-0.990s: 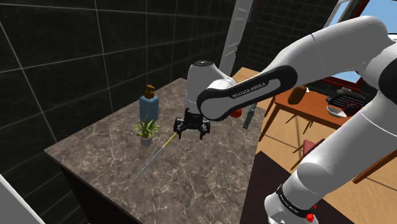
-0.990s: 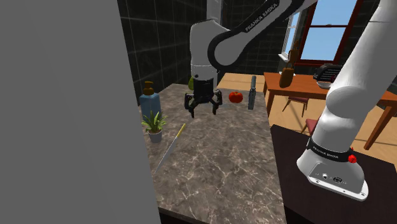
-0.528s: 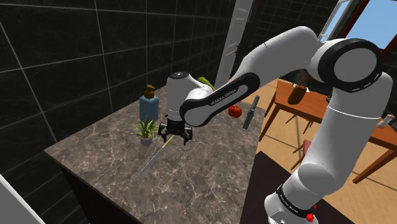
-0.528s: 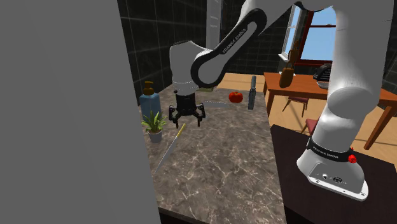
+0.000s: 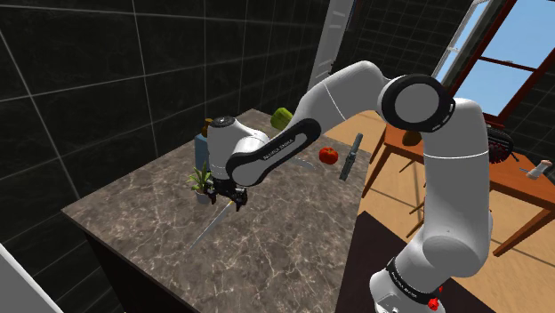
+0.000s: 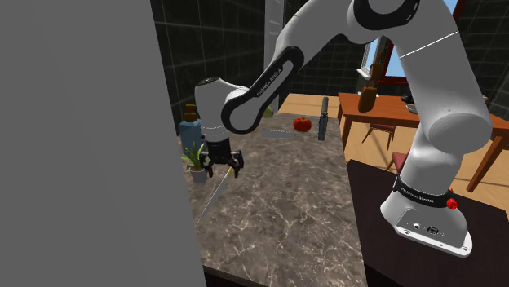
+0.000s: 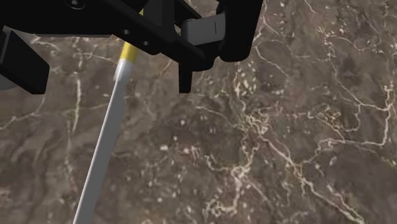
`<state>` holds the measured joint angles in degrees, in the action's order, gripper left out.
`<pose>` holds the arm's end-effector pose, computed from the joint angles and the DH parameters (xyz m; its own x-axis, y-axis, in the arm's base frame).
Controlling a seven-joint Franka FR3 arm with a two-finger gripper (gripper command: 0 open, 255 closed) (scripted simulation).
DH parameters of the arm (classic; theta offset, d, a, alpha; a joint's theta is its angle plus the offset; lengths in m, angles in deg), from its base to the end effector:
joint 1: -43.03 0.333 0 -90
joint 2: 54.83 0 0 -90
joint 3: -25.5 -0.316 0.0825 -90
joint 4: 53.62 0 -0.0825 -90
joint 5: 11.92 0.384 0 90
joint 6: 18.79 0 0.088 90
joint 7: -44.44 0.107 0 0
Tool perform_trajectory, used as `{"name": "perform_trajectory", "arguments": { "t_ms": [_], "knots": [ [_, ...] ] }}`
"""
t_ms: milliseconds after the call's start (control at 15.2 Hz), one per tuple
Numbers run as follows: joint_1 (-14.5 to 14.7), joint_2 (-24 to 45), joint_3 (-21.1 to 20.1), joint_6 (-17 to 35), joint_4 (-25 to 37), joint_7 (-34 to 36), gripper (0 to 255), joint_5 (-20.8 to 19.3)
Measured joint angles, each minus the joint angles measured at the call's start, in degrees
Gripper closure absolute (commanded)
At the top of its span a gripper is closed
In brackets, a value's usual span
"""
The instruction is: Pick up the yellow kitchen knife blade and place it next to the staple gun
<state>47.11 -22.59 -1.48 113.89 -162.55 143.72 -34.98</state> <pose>0.5435 0.3035 0.2238 0.5747 -0.8173 0.0404 -0.8179 -0.5722 0.0595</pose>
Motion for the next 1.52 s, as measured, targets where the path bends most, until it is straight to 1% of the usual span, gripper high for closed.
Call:
{"name": "perform_trajectory", "arguments": {
  "t_ms": [462, 858, 924, 1518],
  "knots": [
    [1.20, 3.67, 1.87, 3.32, 0.10, 1.81, 0, -2.23],
    [1.33, 4.06, 2.04, 3.56, 0.27, 1.91, 0, -2.42],
    [1.33, 4.06, 2.04, 3.56, 0.27, 1.91, 255, -2.42],
    [1.33, 4.05, 2.04, 3.56, 0.27, 1.91, 255, -2.42]
  ]
}}
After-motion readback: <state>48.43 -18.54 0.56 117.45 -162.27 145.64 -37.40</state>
